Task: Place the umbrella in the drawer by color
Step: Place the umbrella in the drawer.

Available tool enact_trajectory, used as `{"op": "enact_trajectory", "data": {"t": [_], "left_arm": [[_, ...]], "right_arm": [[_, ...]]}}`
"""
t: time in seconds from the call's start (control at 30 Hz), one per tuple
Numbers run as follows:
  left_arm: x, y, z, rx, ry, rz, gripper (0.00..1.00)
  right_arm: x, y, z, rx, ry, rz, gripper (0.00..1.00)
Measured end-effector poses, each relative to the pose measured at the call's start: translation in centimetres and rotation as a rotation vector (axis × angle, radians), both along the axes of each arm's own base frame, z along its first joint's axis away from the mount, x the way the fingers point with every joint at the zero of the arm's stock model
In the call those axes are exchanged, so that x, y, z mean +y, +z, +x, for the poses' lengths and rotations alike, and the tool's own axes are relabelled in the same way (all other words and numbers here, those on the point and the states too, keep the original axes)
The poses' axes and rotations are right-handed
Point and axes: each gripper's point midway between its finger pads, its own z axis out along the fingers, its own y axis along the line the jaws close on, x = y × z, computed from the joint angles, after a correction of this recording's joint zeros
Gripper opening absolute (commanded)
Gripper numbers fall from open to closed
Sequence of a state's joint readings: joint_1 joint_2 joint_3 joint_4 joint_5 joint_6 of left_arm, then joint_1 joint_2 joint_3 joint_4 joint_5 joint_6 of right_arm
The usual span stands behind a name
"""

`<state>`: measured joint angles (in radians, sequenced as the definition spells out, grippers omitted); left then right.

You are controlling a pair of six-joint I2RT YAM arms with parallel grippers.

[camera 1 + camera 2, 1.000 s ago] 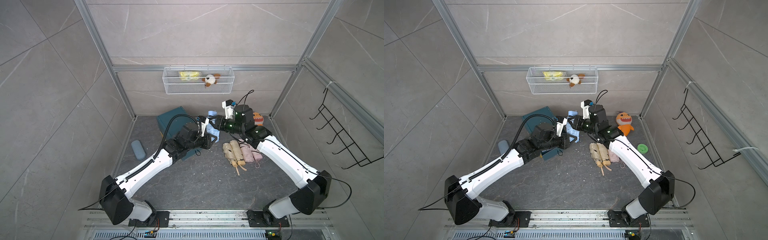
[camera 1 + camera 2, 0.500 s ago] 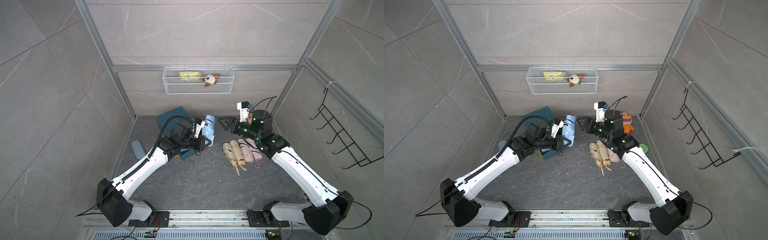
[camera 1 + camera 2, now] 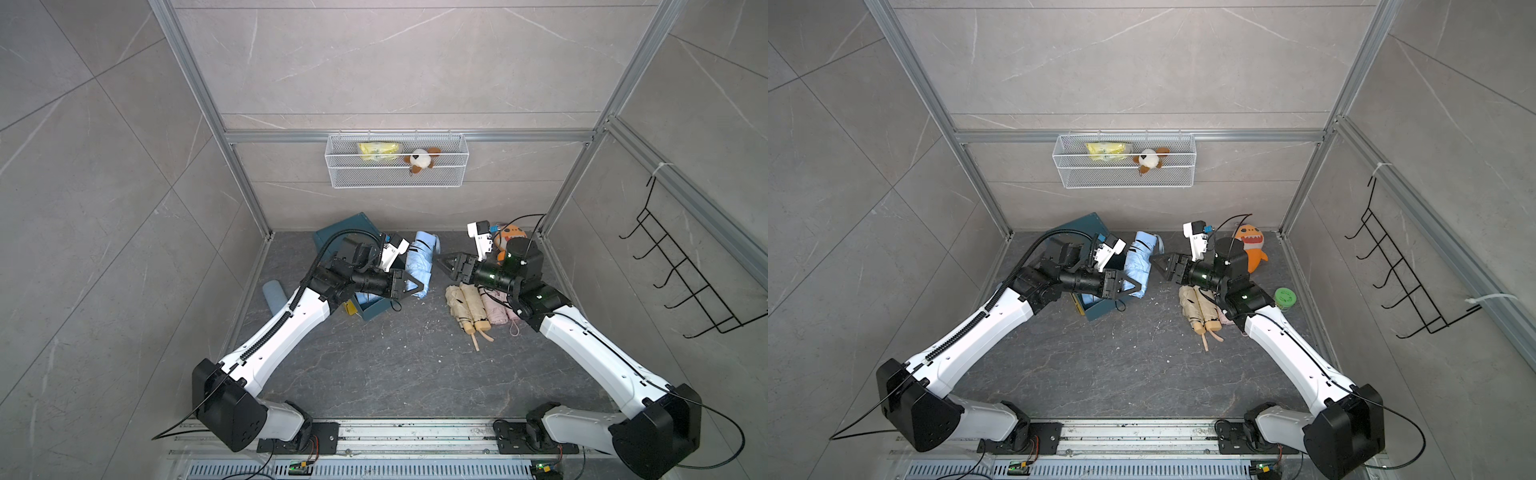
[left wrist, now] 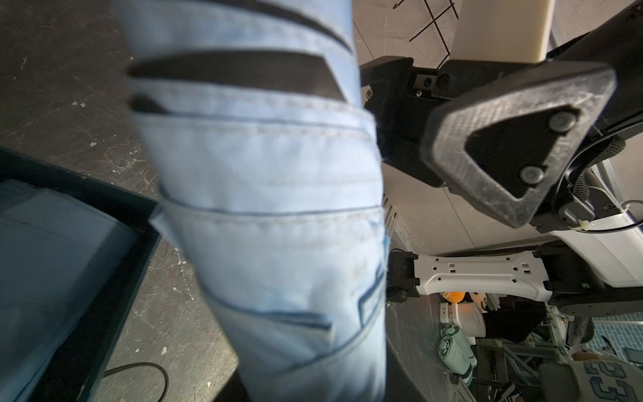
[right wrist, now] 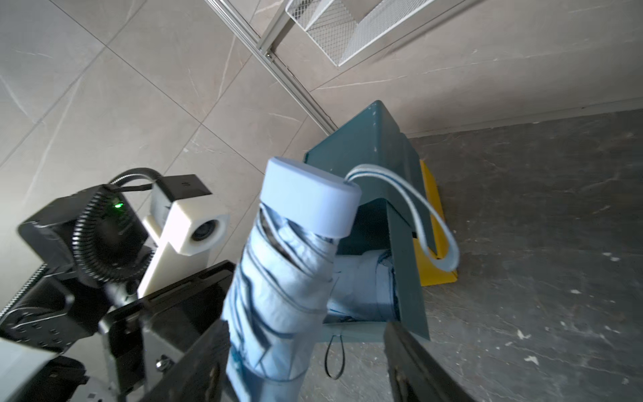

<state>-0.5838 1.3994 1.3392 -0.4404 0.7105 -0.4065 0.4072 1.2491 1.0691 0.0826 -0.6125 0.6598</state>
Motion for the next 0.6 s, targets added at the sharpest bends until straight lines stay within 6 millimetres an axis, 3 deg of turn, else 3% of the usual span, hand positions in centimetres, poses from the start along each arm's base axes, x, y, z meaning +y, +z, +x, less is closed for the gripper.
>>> {"op": "enact_trajectory", "data": {"t": [0.17,0.6], "left_arm": [[-0.1,-0.5,0.2,0.034,-0.011,-0.007,0.28],[-0.5,-0.3,-0.2,0.048,-0.048,-0.032,0.29]], "right_arm": [[0.7,0.7,0.2,-0.003,0.037,0.058,0.73],[2.5,-1.3,2.5,0.087,0.076,0.138,0.71]]}}
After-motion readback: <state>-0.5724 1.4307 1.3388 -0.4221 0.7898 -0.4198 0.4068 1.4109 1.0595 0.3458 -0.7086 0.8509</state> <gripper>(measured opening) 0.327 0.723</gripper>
